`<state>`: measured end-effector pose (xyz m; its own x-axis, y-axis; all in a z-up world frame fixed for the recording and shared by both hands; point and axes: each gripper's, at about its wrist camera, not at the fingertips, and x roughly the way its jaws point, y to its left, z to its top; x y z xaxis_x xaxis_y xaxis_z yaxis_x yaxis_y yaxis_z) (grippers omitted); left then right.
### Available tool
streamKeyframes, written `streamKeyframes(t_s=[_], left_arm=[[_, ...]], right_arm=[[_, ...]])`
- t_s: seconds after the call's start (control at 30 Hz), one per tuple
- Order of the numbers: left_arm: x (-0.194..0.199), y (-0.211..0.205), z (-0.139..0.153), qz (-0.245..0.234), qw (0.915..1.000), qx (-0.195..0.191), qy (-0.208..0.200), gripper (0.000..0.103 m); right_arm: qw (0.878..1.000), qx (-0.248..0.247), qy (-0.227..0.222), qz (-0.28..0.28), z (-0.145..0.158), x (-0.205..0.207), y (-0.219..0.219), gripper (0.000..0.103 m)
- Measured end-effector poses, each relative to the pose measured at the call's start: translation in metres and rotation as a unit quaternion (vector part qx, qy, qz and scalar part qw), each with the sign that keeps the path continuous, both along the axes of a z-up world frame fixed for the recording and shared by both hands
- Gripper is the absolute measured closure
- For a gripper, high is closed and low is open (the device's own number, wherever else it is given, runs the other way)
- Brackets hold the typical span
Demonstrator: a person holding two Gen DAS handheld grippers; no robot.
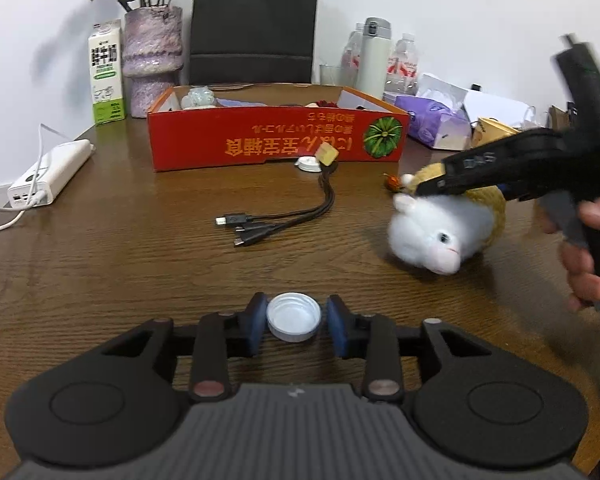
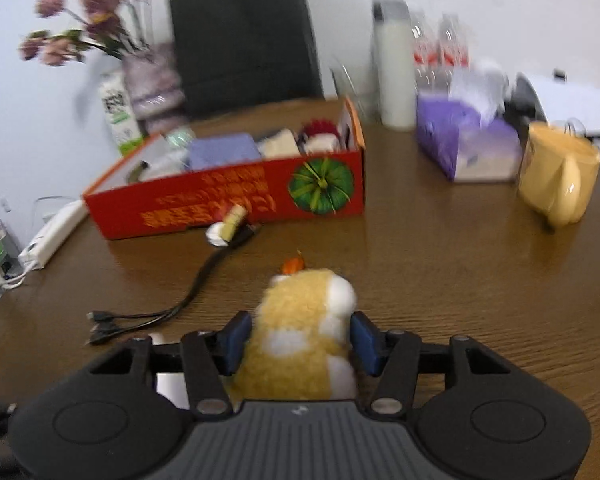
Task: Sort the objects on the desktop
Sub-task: 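Lift and carry the cap and plush sheep over the cardboard box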
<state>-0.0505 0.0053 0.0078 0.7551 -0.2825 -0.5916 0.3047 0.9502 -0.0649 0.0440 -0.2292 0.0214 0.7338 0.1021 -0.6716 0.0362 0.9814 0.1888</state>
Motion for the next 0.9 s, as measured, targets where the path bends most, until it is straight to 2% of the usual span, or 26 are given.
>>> streamKeyframes(t_s=[0.07,0.13,0.2,0.33,0.43,0.5,0.6,0.67,0.8,0.87,0.9], left_arm=[[0.000,-0.001,0.000,-0.004,1.0000,0.000,0.000,0.070],[-0.001,-0.001,0.000,-0.006,1.0000,0.000,-0.001,0.074],[-0.003,-0.002,0.000,-0.001,1.0000,0.002,-0.005,0.074],[-0.015,-0.002,0.004,0.019,0.9995,0.017,-0.020,0.074],[-0.032,0.003,0.002,0.024,0.9997,0.007,0.002,0.074],[-0.046,0.005,0.005,0.029,0.9996,0.006,0.000,0.074],[-0.049,0.008,0.028,0.031,0.9990,-0.010,-0.030,0.074],[-0.033,0.012,0.050,0.023,0.9979,-0.021,-0.057,0.074],[0.038,0.018,0.105,0.024,0.9939,-0.020,-0.106,0.074],[0.087,0.017,0.126,0.017,0.9953,-0.019,-0.093,0.074],[0.117,0.016,0.133,0.000,0.9973,-0.022,-0.071,0.074]], right_arm=[[0.999,0.009,0.031,-0.007,-0.007,0.008,-0.001,0.048],[0.999,-0.018,0.028,0.000,-0.009,0.009,0.006,0.052],[1.000,-0.009,0.024,0.000,-0.006,0.001,0.007,0.055],[1.000,-0.004,-0.020,-0.004,0.000,-0.052,0.008,0.055],[0.999,0.022,-0.049,0.005,0.000,-0.104,0.008,0.055],[0.998,0.016,-0.053,0.008,0.001,-0.129,0.011,0.055],[0.996,0.005,-0.084,0.018,0.015,-0.144,0.017,0.055],[0.994,0.003,-0.111,0.018,0.032,-0.138,0.016,0.055],[0.986,-0.017,-0.166,0.010,0.079,-0.089,0.011,0.055],[0.980,-0.012,-0.200,0.001,0.105,-0.054,0.006,0.054],[0.977,-0.013,-0.213,0.001,0.115,-0.032,0.006,0.054]])
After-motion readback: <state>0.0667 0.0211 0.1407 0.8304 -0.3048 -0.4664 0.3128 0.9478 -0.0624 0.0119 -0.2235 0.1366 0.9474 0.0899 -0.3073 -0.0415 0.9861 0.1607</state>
